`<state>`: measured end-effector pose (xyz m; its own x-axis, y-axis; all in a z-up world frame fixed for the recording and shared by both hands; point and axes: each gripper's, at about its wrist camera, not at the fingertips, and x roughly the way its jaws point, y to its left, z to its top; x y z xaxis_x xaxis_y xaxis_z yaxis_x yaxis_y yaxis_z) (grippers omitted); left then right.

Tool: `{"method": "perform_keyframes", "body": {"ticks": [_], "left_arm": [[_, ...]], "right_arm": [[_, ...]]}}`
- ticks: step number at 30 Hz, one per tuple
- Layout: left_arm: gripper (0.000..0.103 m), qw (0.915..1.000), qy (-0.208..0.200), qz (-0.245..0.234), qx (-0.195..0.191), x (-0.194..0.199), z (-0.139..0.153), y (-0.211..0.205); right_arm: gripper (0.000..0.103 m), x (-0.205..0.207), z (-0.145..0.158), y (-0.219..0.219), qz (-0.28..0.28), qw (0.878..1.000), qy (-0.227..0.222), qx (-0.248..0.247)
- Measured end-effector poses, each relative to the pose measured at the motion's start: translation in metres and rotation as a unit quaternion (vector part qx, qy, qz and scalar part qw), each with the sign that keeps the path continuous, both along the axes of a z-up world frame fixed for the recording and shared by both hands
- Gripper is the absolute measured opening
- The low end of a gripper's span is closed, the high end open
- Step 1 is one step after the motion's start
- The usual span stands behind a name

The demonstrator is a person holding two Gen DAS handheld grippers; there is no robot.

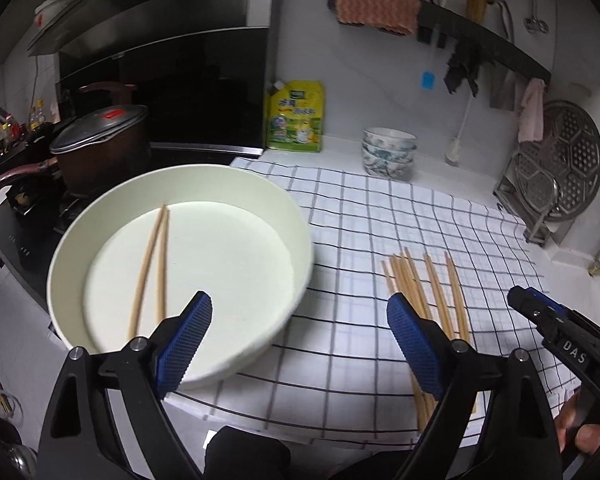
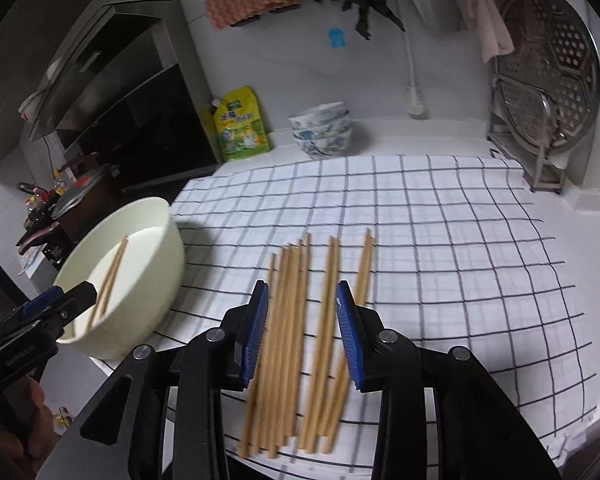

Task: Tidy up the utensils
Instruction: 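Move both open tools back over the row of chopsticks, then close the left tool on a chopstick while the right tool grasps another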

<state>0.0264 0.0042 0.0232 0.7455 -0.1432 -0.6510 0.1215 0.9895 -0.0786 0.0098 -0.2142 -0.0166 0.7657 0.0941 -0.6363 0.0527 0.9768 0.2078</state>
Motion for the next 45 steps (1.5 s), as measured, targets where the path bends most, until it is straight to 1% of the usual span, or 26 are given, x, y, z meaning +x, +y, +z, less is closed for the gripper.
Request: {"method": "perform_keyframes", "body": {"ticks": [2, 9, 12, 22, 30, 39, 45], "left_arm": [[0.088, 0.9999, 0.004, -0.01, 0.004, -0.002, -0.004, -0.012], [0.089, 0.9991, 0.025, -0.03, 0.014, -0.005, -0.024, -0.045], [0.091, 0.9989, 0.03, -0.032, 0.017, -0.006, -0.032, -0.051], [0.091, 0.998, 0.051, -0.025, 0.027, -0.002, -0.052, -0.057], [0.091, 0.9974, 0.066, -0.019, 0.023, 0.001, -0.063, -0.058], [0.091, 0.996, 0.086, -0.017, 0.018, 0.006, -0.076, -0.061], [0.091, 0.9953, 0.094, -0.013, 0.018, 0.009, -0.084, -0.064]], "right_arm": [[0.035, -0.003, -0.009, -0.01, -0.006, 1.0, 0.011, -0.009], [0.037, -0.001, -0.036, -0.025, -0.012, 0.999, 0.046, -0.012], [0.038, 0.005, -0.047, -0.025, -0.01, 0.998, 0.062, -0.015], [0.04, 0.023, -0.071, -0.016, 0.002, 0.995, 0.094, -0.038], [0.04, 0.026, -0.081, -0.015, 0.004, 0.993, 0.107, -0.049], [0.04, 0.024, -0.082, -0.011, 0.013, 0.991, 0.115, -0.073], [0.04, 0.021, -0.082, -0.027, -0.001, 0.991, 0.116, -0.062]]}}
